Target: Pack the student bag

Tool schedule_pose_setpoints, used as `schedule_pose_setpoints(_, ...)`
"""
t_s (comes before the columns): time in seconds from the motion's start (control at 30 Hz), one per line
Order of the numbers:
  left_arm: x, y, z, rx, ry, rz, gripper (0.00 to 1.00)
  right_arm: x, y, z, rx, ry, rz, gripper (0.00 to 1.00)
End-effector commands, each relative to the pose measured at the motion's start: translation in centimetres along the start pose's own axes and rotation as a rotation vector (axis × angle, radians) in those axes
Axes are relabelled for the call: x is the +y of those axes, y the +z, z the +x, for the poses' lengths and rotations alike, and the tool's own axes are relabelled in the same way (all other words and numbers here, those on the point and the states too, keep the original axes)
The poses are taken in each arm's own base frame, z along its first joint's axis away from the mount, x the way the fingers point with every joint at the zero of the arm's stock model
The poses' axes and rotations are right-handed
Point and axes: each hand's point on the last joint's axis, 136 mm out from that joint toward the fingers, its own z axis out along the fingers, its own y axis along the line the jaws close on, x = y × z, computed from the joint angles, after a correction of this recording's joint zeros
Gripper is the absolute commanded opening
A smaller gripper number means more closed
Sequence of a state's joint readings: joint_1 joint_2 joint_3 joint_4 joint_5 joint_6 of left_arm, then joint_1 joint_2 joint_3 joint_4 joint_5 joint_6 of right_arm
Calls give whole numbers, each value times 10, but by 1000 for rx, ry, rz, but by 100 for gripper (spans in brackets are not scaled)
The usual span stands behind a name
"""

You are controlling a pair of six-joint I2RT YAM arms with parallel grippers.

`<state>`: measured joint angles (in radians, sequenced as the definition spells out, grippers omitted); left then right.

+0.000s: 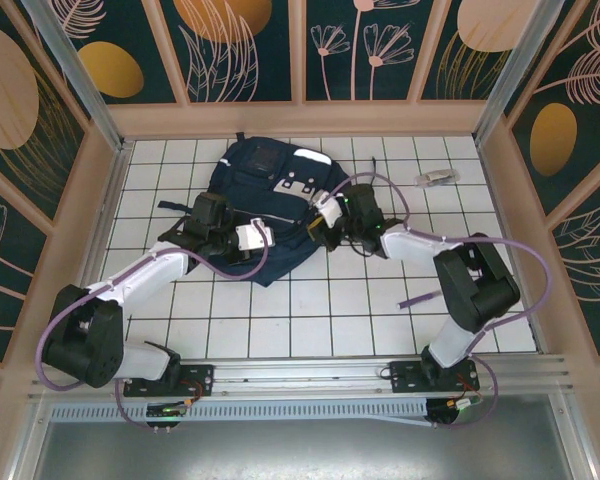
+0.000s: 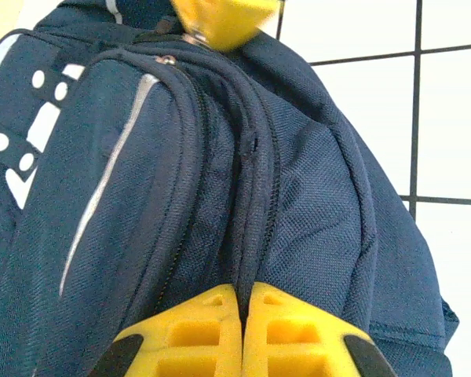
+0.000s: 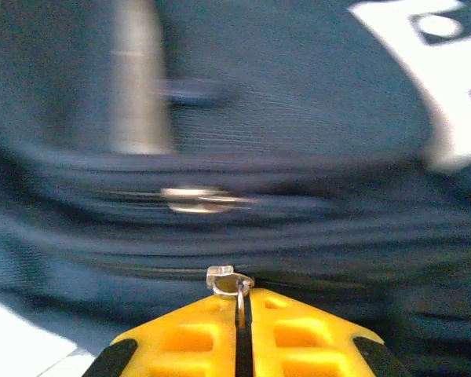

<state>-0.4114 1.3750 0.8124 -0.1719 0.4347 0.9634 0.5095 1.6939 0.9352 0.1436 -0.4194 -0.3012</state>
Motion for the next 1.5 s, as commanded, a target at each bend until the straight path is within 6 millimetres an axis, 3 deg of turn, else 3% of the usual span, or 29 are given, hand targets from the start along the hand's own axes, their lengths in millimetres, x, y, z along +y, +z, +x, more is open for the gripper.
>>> schedule_pose_setpoints(0.0,-25,-7,6,0,32,84,0,-77,-4,13,64,149,272,11)
schedule_pose_setpoints(0.13,-39,-10,5,-29,71,124,0,-121,-3,14,51,318,385,14)
schedule_pose_setpoints(0.23,-44,-12,2,-50,88,137,0,-127,4,11,42,366,366,17)
schedule_pose_setpoints(0.33,-44,-17,-4,-77,101,130,0,-136,2,23,77,403,407,25)
schedule_pose_setpoints(0.47,-47,-24,-12,-106,131,145,0,-152,-18,46,90,462,503,29)
schedule_pose_setpoints(0.53,-51,-26,-13,-110,140,168,0,-163,-28,57,80,545,498,24)
schedule_pose_setpoints(0.63,-56,-28,-12,-108,143,183,0,-172,-42,55,39,589,489,26)
schedule_pose_setpoints(0.77,-61,-33,-14,-107,133,220,0,-183,-65,49,-10,644,539,40)
schedule_pose_setpoints(0.9,-59,-42,-31,-163,103,221,0,-188,-93,39,-90,673,569,47)
schedule_pose_setpoints(1.0,-46,-52,-55,-251,52,179,31,-187,-122,20,-186,631,637,51)
schedule_pose_setpoints(1.07,-30,-58,-72,-313,12,120,37,-186,-145,5,-266,598,685,64)
schedule_pose_setpoints(1.13,-7,-64,-91,-390,-61,37,54,-180,-170,-17,-367,546,723,70)
schedule_pose_setpoints(1.17,1,-66,-97,-416,-90,10,57,-178,-180,-23,-408,528,741,92)
schedule_pose_setpoints(1.2,10,-67,-104,-440,-117,-12,59,-178,-195,-30,-461,519,778,99)
schedule_pose_setpoints(1.27,31,-60,-109,-432,-177,-47,60,-182,-222,-35,-551,563,871,99)
schedule_pose_setpoints(1.37,61,-38,-112,-353,-290,-59,59,-194,-244,-24,-574,730,970,99)
schedule_pose_setpoints(1.4,64,-31,-112,-326,-292,-38,58,-194,-242,-27,-562,720,938,99)
schedule_pose_setpoints(1.47,47,-12,-112,-274,-193,56,61,-188,-233,-38,-542,666,834,99)
